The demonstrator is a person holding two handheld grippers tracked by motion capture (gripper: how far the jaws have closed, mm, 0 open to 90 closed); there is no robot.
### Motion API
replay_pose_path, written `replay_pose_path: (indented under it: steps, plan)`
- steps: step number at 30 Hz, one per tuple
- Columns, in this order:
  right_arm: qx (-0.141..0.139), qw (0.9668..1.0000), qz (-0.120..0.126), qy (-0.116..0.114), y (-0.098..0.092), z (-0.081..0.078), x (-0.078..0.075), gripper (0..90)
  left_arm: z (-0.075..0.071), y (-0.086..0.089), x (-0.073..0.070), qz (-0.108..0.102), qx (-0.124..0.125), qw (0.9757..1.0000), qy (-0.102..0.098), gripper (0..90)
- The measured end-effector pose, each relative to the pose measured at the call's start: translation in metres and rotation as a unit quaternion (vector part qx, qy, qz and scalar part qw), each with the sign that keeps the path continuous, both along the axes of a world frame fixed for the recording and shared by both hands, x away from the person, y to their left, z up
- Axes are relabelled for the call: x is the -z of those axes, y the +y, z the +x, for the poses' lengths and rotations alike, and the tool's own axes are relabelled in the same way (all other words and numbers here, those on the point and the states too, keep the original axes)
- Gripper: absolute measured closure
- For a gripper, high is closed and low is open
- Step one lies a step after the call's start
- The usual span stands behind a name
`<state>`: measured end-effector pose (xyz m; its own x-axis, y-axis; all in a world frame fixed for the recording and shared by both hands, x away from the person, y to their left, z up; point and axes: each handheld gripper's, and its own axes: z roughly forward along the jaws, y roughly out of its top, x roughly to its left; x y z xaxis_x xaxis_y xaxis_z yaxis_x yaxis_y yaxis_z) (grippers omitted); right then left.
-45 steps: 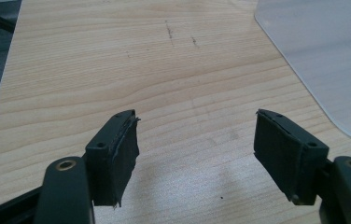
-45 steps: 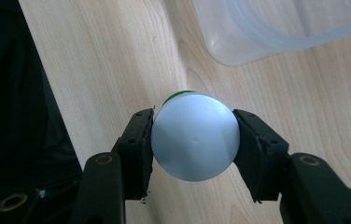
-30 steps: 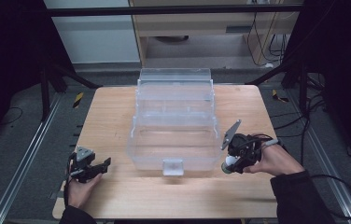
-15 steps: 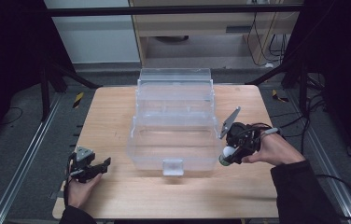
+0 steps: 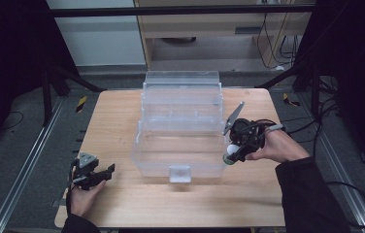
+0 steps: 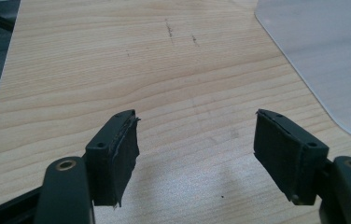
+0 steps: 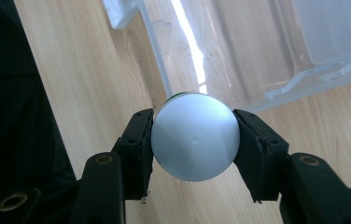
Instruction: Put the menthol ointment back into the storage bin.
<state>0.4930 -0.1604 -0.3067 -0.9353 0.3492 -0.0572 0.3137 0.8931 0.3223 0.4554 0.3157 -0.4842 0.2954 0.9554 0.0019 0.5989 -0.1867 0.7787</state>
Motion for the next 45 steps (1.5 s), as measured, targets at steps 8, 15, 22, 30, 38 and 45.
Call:
replay_pose_path:
  steps: [8,15,22,30,38,45]
  plan:
    - [0.003,1.0000,0.007,-0.005,0.006,0.009,-0.001,50.2,0.000,0.000,0.000,0.000,0.000,1.0000,0.000,30.2]
    - [0.001,1.0000,0.007,-0.004,0.011,0.019,0.004,50.3,0.000,0.000,0.000,-0.001,0.000,1.0000,0.000,30.2]
    - [-0.004,0.9999,0.004,-0.011,0.016,0.026,0.013,50.3,0.000,0.000,0.000,0.000,0.001,1.0000,0.000,30.2]
    - [-0.008,0.9999,0.003,-0.010,0.022,0.031,0.022,50.3,0.000,0.000,0.000,-0.001,0.000,1.0000,-0.001,30.2]
    - [-0.004,1.0000,-0.001,-0.004,0.023,0.037,0.036,50.3,0.000,0.001,0.000,-0.001,0.001,1.0000,-0.001,30.2]
    - [0.001,1.0000,-0.004,0.003,0.021,0.039,0.046,50.3,0.000,0.001,-0.001,-0.001,0.000,1.0000,-0.002,30.2]
